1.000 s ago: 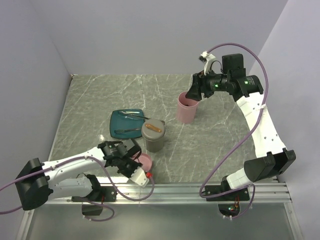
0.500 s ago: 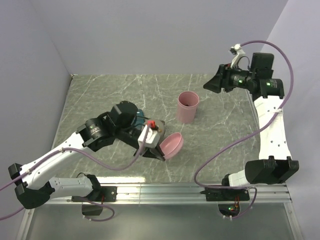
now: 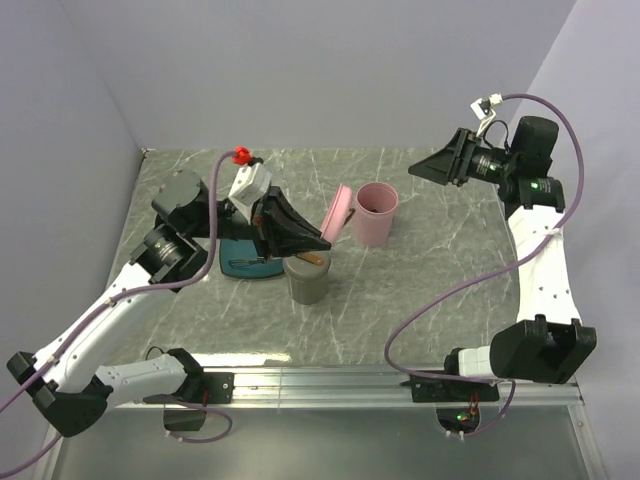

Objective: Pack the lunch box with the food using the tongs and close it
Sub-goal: Pick up the box lid from the center of the board, then close the box lid on the packing box.

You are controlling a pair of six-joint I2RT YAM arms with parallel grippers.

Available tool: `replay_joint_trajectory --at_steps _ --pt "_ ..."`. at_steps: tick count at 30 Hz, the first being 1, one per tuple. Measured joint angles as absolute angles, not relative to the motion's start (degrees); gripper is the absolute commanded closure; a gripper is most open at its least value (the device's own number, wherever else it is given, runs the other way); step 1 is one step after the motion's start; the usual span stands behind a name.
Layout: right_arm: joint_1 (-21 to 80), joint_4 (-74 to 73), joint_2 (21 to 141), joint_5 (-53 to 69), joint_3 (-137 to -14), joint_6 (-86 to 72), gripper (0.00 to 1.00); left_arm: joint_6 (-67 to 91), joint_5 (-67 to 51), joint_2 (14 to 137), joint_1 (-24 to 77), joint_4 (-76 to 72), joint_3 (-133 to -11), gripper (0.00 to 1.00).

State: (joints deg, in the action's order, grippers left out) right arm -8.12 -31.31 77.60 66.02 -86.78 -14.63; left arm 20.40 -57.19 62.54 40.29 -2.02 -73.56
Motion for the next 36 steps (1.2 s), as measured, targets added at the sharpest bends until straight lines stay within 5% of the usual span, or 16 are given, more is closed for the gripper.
replay_joint_trajectory --at_steps 14,36 --pt "7.57 15.75 77.62 68.9 -72.36 -57.78 0.34 9.13 -44.05 55.94 40.25 -7.84 -66.67 1.0" --pt "19.03 40.16 79.33 60.36 -70.13 -79.02 0.37 28.84 -38.5 59.96 35.97 -25.21 -62.57 1.0"
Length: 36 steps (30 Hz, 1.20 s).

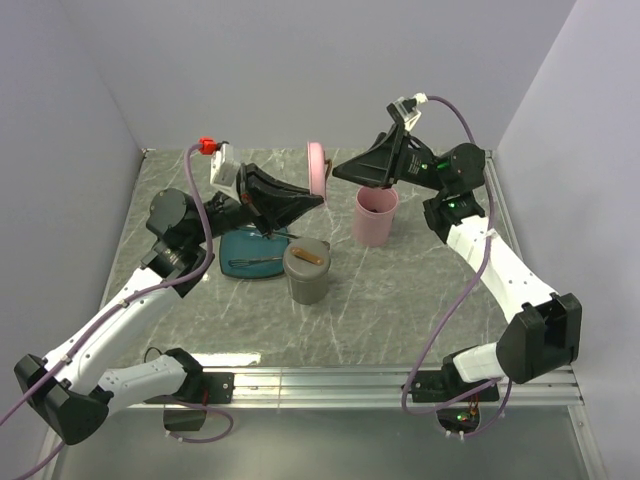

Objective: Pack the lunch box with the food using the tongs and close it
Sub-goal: Close the box lid on the packing box.

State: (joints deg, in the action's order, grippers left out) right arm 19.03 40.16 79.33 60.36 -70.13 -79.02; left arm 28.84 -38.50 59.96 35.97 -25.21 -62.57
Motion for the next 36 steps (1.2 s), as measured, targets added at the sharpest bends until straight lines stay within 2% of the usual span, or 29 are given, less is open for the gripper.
replay_joint_trajectory --at_steps 17,25,33,36 --pt "22.87 39.18 79.11 59.37 -70.15 -76.62 0.44 29.26 -38.06 60.86 35.92 -25.74 -60.97 1.0" --pt "23.79 37.87 79.92 59.24 -71.48 -75.26 0.52 29.21 -38.22 60.84 35.81 -26.41 -60.42 1.0" --pt "23.86 37.3 80.51 59.29 -71.48 -75.07 0.64 29.23 -40.66 60.82 35.81 -27.2 -59.96 1.0" --pt "23.86 37.1 80.55 59.4 -71.64 -74.85 0.65 29.17 -41.52 60.62 35.81 -27.4 -59.68 1.0"
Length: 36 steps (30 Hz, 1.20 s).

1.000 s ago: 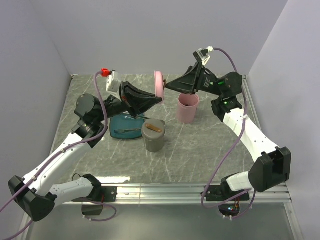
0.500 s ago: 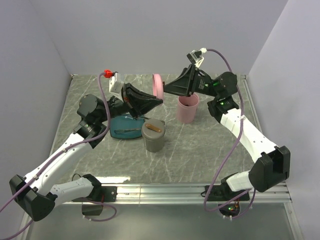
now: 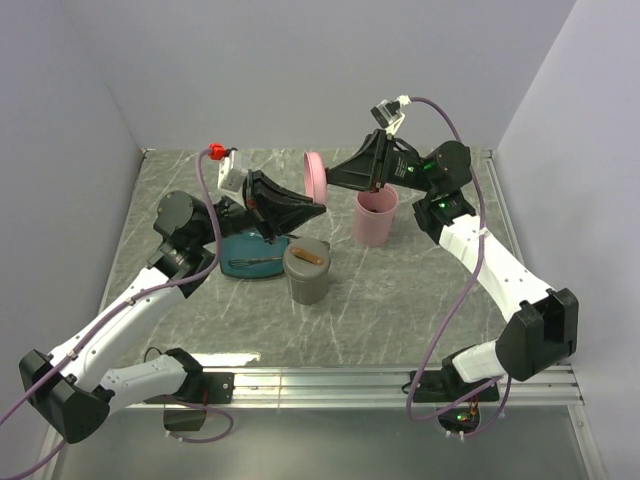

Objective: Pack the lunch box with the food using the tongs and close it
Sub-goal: Close the box lid on the packing box.

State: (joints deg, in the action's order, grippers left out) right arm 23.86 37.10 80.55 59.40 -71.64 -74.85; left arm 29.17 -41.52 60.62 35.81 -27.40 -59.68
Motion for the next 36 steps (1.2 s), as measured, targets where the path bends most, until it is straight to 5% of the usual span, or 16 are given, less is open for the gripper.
replay_joint_trajectory --at_steps 5,8,12,18,25,27,28,36 --pt "23.92 36.1 80.55 59.86 -72.03 -73.84 0.78 28.67 -42.22 60.47 35.81 -27.88 -59.31 1.0" --pt "23.97 35.55 80.55 60.12 -72.14 -73.1 1.0 28.27 -42.17 60.47 35.81 -27.94 -59.13 1.0" --pt "23.97 32.95 80.55 60.47 -73.38 -70.65 1.0 28.14 -41.85 60.42 35.81 -27.88 -59.02 0.9" --pt "23.7 29.89 80.53 61.17 -75.13 -66.13 1.0 28.16 -41.17 60.03 36.25 -26.44 -58.81 0.48" --pt "20.38 24.53 80.55 62.74 -77.1 -61.49 1.0 27.9 -39.72 59.81 36.03 -24.16 -58.59 0.3" --pt "18.48 19.16 80.55 63.13 -79.75 -56.31 1.0 27.35 -38.92 59.75 35.81 -22.41 -58.65 0.18" --pt "17.56 15.31 80.55 62.81 -81.28 -53.63 1.0 26.87 -38.5 59.7 35.73 -21.08 -58.74 0.02" --pt "14.46 -24.95 84.09 45.8 -100.09 -19.51 1.0 16.01 -28.27 60.58 35.57 -1.37 -64.51 0.0"
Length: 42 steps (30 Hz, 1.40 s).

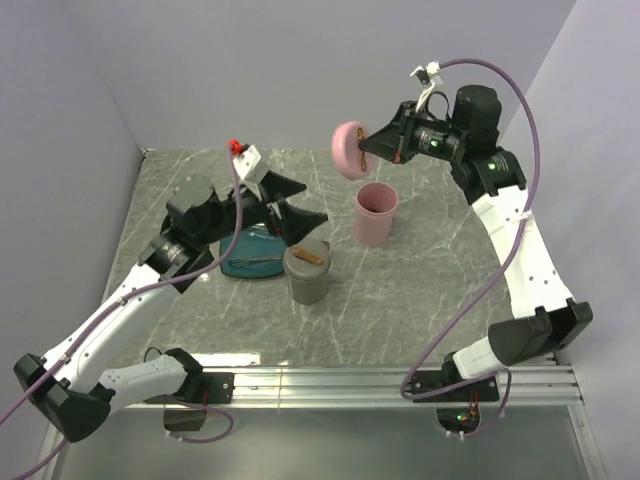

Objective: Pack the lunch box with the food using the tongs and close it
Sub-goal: Close the box lid on the packing box.

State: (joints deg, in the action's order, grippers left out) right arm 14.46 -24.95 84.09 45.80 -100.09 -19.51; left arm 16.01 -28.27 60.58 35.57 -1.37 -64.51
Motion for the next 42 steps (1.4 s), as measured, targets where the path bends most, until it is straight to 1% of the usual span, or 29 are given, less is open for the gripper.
replay_joint_trajectory --at_steps 3,5,10,14,18,24,42 --pt "14.48 -35.57 88.38 38.94 -105.97 -10.5 1.0 11.73 -22.5 64.79 35.51 8.67 -72.75 0.01" --pt "14.48 -41.8 91.74 34.35 -108.75 -5.61 1.0 9.13 -19.68 67.02 35.22 13.37 -75.81 0.0" --pt "14.46 -53.01 100.49 24.82 -112.16 3.07 1.0 2.26 -16.32 68.14 34.76 23.64 -75.99 0.01" --pt "14.46 -59.22 105.73 18.92 -114.15 7.53 1.0 -2.57 -12.71 67.05 34.46 25.76 -74.0 0.01" --pt "14.48 -61.32 108.31 15.86 -116.68 10.0 1.0 -4.91 -10.07 66.5 33.54 26.87 -72.64 0.01" --pt "14.68 -62.24 110.1 15.0 -119.98 11.29 1.0 -5.34 -9.08 65.93 32.62 27.49 -69.95 0.01" --pt "16.62 -62.06 116.16 14.46 -121.62 11.94 1.0 -4.93 -9.17 66.3 31.77 27.92 -69.95 0.0"
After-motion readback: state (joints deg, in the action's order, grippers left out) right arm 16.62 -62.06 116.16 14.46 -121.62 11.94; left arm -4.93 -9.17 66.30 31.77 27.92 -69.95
